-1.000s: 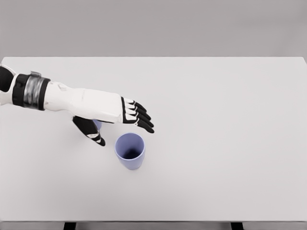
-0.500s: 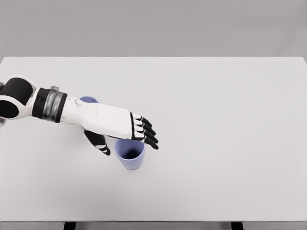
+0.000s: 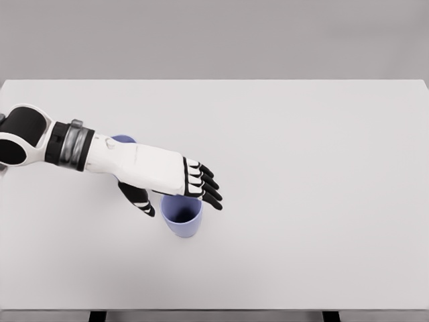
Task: Place the right cup on the left cup with left arm
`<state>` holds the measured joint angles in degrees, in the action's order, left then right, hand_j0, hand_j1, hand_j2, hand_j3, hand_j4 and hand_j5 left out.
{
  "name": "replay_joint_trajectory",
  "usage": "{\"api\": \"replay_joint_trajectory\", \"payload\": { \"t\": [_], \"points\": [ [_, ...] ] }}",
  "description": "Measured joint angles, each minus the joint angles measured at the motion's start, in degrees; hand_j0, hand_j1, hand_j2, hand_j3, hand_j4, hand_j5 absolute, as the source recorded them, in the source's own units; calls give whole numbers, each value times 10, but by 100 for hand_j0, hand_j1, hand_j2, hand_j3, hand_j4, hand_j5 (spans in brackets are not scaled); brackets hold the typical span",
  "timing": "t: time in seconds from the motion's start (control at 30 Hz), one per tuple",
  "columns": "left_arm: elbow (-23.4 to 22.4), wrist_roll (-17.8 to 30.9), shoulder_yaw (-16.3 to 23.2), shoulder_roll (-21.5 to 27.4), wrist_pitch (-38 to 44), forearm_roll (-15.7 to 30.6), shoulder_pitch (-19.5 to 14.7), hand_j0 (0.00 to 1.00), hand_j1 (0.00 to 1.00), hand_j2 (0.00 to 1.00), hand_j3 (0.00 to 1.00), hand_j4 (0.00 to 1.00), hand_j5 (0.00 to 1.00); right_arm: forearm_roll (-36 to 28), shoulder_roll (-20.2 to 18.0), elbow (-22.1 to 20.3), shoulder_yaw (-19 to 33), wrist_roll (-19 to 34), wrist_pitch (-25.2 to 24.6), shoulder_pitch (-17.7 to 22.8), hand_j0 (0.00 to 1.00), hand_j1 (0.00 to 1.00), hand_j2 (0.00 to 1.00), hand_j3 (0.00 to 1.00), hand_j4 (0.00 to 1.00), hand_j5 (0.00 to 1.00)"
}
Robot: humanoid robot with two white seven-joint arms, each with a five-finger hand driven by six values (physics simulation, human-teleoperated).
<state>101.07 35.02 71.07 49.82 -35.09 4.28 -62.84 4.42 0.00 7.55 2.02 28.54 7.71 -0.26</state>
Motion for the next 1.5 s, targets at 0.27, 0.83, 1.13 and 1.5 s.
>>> {"api": "replay_joint_trajectory", "payload": {
  "t": [0.27,0.83,1.13,1.5],
  "points": [
    [-30,0,-12,0,-1,-6,6,100,100,100,100,100,100,0,0,0,0,0,0,0,100,100,100,100,100,100],
    [-37,0,-13,-25,-1,-23,45,100,100,100,100,100,100,0,0,0,0,0,0,0,100,100,100,100,100,100],
    [-38,0,-14,-25,-1,-31,45,100,100,100,100,100,100,0,0,0,0,0,0,0,100,100,100,100,100,100],
    [-42,0,-14,-27,-1,-49,62,68,68,68,68,68,68,0,0,0,0,0,0,0,100,100,100,100,100,100]
  ]
}}
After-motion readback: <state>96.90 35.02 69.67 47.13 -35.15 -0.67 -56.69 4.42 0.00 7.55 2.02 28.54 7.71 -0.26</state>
